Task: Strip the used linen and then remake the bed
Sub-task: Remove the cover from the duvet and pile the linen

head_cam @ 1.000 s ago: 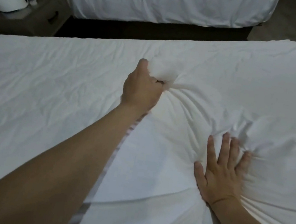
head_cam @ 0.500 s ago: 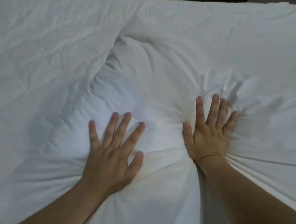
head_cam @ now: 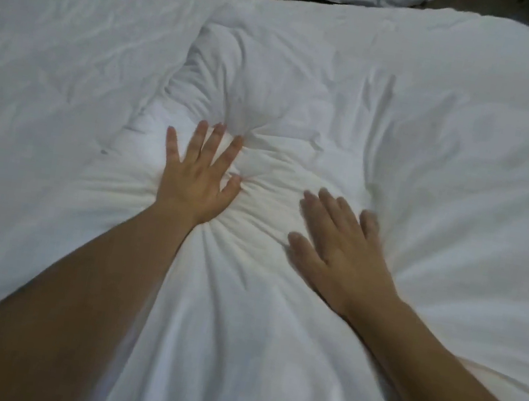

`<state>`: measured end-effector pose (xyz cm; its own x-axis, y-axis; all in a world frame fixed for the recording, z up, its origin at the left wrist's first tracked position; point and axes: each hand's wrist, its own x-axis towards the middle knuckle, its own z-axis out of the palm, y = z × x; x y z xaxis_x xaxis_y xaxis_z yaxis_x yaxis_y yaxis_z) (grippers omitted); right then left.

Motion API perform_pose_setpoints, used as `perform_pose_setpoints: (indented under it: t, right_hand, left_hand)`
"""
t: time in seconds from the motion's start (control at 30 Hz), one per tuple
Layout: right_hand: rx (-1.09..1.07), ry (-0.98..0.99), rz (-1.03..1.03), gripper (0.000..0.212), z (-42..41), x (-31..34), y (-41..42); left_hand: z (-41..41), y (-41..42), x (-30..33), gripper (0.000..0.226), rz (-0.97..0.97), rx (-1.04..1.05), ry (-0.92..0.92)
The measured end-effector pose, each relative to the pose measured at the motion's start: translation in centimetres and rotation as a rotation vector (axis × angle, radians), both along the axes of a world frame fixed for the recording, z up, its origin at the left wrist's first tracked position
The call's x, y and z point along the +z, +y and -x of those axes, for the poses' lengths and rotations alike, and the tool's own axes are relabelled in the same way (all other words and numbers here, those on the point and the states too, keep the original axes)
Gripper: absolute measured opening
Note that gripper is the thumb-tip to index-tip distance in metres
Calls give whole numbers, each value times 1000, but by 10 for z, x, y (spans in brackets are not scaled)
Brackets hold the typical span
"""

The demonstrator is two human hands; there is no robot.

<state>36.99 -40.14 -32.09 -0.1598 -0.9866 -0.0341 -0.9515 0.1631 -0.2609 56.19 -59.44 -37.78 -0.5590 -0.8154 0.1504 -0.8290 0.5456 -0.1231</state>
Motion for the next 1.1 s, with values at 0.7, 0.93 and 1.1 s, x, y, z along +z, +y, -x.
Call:
perform_pose_setpoints:
  t: [0.7,0.93,1.1]
  right_hand:
    - [-336,-119,-338,65,-6,278,453]
    - [-305,-195,-232,64,55,339,544]
    - [-221,-232,-231,62,130,368,594]
  left_hand:
    - [-55,500,292,64,-540,132,-90]
    - [35,612,372,55,-419,33,23]
    - [108,670,398,57,-458,111,89]
